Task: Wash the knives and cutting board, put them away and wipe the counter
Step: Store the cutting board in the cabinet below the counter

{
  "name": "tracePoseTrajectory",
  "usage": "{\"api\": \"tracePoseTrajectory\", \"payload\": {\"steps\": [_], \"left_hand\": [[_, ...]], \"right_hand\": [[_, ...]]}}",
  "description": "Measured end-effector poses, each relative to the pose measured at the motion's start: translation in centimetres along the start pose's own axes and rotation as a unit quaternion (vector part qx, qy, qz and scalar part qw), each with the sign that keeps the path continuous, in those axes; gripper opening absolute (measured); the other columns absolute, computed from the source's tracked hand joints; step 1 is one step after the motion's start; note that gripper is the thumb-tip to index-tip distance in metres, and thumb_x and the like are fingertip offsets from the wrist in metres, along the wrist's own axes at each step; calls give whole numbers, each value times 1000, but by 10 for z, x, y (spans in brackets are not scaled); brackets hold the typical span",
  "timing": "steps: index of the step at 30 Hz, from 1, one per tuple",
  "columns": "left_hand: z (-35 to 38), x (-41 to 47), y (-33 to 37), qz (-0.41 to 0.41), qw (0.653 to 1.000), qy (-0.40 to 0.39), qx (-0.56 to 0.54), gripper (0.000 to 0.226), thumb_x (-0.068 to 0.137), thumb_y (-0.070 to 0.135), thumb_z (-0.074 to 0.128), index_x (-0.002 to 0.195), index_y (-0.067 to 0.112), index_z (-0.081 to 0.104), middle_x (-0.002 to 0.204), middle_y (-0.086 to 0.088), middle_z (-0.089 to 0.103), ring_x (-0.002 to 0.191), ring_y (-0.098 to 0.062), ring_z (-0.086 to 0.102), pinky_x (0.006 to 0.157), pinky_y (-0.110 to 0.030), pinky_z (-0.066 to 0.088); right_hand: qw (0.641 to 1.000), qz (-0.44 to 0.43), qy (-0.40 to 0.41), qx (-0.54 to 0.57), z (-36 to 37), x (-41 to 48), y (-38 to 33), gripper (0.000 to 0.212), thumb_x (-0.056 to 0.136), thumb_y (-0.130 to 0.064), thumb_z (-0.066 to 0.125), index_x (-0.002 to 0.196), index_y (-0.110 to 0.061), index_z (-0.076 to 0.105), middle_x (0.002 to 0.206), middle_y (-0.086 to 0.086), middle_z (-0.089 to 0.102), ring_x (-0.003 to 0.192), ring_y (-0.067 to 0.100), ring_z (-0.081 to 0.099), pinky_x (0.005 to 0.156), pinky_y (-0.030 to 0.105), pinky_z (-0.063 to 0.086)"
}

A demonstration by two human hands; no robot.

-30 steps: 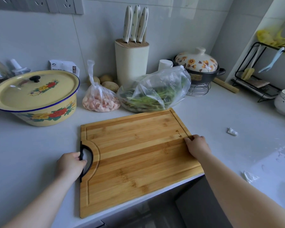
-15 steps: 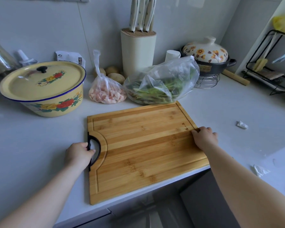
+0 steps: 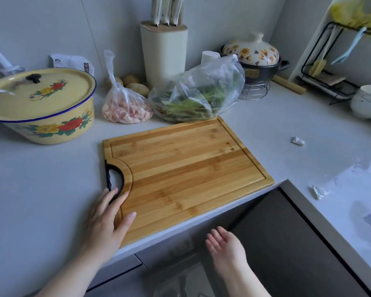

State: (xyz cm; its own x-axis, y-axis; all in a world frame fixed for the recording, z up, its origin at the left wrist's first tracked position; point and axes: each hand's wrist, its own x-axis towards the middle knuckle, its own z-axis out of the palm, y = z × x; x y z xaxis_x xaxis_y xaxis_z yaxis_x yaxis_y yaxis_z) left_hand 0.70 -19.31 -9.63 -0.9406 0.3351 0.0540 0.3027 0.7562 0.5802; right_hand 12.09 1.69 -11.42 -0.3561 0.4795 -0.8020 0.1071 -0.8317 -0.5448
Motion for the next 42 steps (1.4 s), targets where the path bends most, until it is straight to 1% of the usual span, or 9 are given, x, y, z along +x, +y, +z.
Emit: {"api": "tracePoseTrajectory", "payload": {"steps": [3,7,13,19,30,34,36,39,42], "left_hand": [[2,1,0,16,1000,14,7,114,59,91,4,130,15,51,145,-5,38,138,-18,23,109,-31,14],[1,-1,4,29,999,26,12,88,67,66,19,129,13,51,143,-7,40,138,-19,24,107,-27,11],[-1,0,5,23,1000,21,5,88,65,64,18,129,12,52,143,-8,41,139,-21,24,111,-34,16],[-1,-3,8,19,999,25,8,72,74,53,31,129,12,51,143,-9,41,139,-22,24,112,-36,17],[0,-11,14,8,998,38,55,38,96,19,41,131,9,48,144,-12,39,138,-26,26,113,-37,17],[-1,-14,17,8,997,41,62,46,93,30,38,129,5,50,142,-15,42,136,-30,30,112,-39,20],[-2,-14,19,8,997,44,62,55,86,35,33,128,5,51,141,-16,43,135,-31,31,111,-39,21],[-1,-15,19,17,996,51,64,62,79,35,30,127,3,53,138,-18,45,133,-33,33,110,-39,22],[1,-15,18,22,996,58,66,54,84,30,34,126,1,53,136,-21,46,132,-35,34,110,-40,22]], "right_hand": [[996,23,-85,3,14,3,18,37,97,7,25,132,10,38,131,33,45,128,43,40,98,38,40],[985,34,-169,26,33,0,29,42,88,18,18,101,1,54,88,18,63,90,32,60,71,32,53],[967,105,-231,35,29,-2,54,47,86,15,15,99,0,57,84,13,57,80,25,53,68,31,55],[968,105,-224,43,46,-6,67,46,81,20,12,96,3,52,87,16,59,82,29,56,85,36,47],[967,16,-226,-118,-64,-22,64,32,93,7,31,68,-11,40,46,-1,42,39,11,47,51,20,44],[956,-73,-134,-249,-109,-31,62,22,85,-13,64,97,-3,50,75,8,53,59,15,52,60,28,48],[935,-157,-61,-312,-130,-34,57,34,82,-8,65,112,-6,49,92,7,64,76,15,61,76,28,51],[856,-310,-3,-415,-162,-42,48,53,81,-2,66,123,-23,41,90,0,57,80,12,59,71,6,43],[642,-493,127,-573,-193,-36,39,32,71,-5,62,103,-4,67,88,8,61,73,31,63,65,22,46]]}}
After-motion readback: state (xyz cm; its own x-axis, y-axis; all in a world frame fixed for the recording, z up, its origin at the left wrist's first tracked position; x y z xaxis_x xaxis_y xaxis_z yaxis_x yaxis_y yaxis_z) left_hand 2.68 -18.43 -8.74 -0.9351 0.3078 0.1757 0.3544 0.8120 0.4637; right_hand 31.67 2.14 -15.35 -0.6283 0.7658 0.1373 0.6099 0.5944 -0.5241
